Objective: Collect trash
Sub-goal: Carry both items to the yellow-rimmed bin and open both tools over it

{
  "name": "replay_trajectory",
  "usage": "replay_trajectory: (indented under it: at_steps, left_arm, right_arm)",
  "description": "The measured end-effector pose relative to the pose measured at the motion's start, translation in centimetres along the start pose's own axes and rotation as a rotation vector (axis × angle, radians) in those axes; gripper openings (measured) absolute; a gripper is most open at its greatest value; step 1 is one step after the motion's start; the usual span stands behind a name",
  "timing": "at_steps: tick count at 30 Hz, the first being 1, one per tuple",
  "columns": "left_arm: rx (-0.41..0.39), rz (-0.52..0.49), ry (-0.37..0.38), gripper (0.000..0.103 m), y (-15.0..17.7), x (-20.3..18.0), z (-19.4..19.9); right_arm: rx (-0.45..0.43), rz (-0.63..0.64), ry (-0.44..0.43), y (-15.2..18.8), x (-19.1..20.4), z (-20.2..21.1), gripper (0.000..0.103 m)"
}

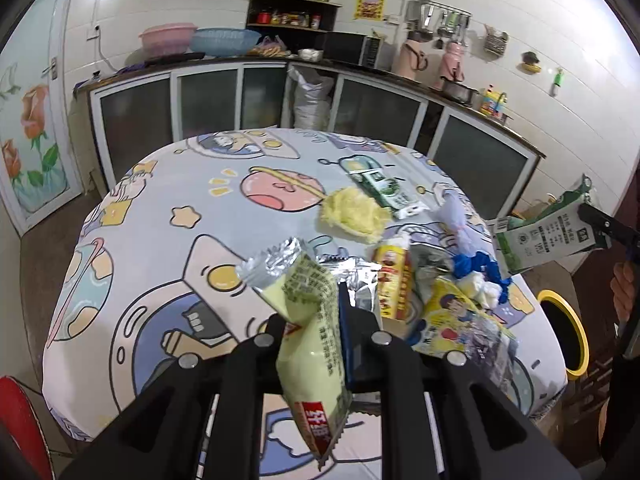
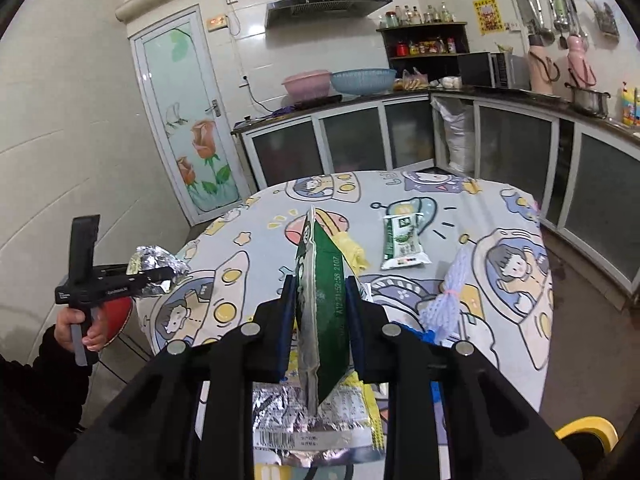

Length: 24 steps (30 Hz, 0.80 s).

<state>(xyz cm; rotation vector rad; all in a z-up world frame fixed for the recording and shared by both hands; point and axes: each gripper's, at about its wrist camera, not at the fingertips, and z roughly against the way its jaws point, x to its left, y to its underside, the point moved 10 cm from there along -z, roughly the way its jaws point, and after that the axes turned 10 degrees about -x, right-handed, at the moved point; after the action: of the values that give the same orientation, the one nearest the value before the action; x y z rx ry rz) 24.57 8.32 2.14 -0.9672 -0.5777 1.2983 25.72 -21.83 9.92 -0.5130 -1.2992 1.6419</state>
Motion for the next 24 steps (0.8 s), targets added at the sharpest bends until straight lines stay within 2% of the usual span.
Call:
replay_trajectory:
  at_steps: [7,12,20,24]
  left_arm:
    - [0.004,-0.079,0.107,0.013,-0.5,-6.5,-0.3]
    - [0.0,-0.138,0.207,0.013,-0.8,-12.4,-1.0]
    - [-0.01,-0.233,0.408,0.014,-1.4,-24.7,-2.6]
    - [0.007,-0.288,0.501,0.014,-0.6,-31.4,-3.7]
  right_arm:
    - [-0.05,-0.032,0.046,-0.2,-2.1,4.4,0.023]
    - [-0.081,-0.037,0.132,-0.1,-4.8,8.6,0.023]
    - [-0.132,-0.078,0.298,1.1,-10.5,16.5,0.023]
    - [-0.161,-0.116,0.398,2.5,-13.9,20.7,0.023]
